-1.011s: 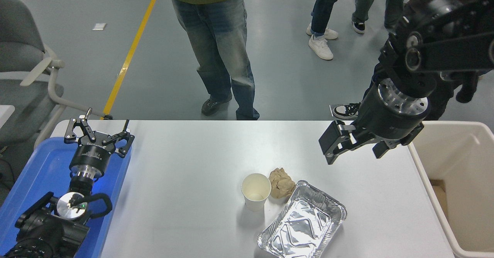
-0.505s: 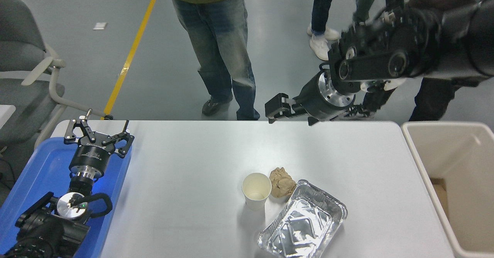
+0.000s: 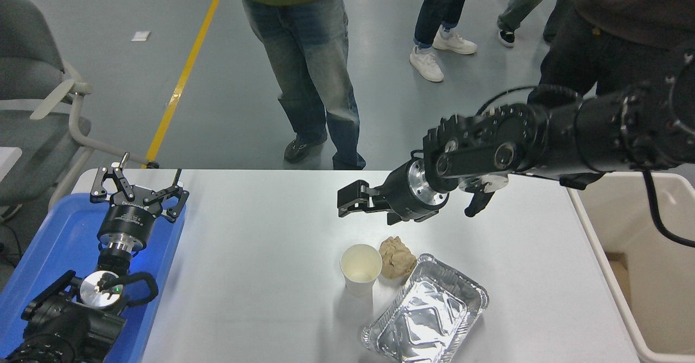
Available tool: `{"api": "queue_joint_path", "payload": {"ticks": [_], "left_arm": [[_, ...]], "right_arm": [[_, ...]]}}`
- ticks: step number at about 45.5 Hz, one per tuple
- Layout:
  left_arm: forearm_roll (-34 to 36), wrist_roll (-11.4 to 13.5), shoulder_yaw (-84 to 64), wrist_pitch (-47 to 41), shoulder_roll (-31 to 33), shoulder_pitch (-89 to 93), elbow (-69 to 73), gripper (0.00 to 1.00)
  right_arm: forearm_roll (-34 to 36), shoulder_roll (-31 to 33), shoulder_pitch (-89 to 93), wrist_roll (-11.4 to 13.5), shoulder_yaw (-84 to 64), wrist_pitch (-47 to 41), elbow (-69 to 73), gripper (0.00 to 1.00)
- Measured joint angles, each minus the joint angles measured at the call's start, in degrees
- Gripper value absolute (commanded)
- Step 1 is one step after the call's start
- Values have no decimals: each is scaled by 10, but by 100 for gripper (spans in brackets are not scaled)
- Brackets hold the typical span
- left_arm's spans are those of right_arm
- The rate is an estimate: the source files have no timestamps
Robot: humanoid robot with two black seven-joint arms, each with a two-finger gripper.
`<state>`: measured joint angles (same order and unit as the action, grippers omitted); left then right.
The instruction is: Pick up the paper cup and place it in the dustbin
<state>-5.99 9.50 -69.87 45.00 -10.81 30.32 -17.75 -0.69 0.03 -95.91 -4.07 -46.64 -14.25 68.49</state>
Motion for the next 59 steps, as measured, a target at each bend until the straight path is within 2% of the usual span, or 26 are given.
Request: {"api": "queue_joint_path", "payload": {"ticks": [13,23,27,31,38,39,41,42,59], "left_arm": [[0,0,0,0,0,0,0,99],[0,0,0,0,0,0,0,99],[0,-1,1,0,0,0,0,99],[0,-1,1,0,0,0,0,99],[0,-1,1,0,0,0,-1,99],[0,-1,1,0,0,0,-1,99],[0,-1,1,0,0,0,-1,99],[0,-1,1,0,0,0,-1,99],[0,-1,1,0,0,0,-1,99]], "right_arm": [[-72,0,76,0,13,23,-34,100],[-117,0,134,0,15,38,-69,96],[-133,0,155,1,15,45,-83,87],[-150,0,175,1,15,54,-96,61],[-176,0,198,2,12,67,-110,38],[-178,0,200,2,12,68,-111,31],[-182,0,203,2,11,69,-113,5],[-183,0,204,3,11,70,-114,0],[-192,0,206,6,7,68,-117,0]]}}
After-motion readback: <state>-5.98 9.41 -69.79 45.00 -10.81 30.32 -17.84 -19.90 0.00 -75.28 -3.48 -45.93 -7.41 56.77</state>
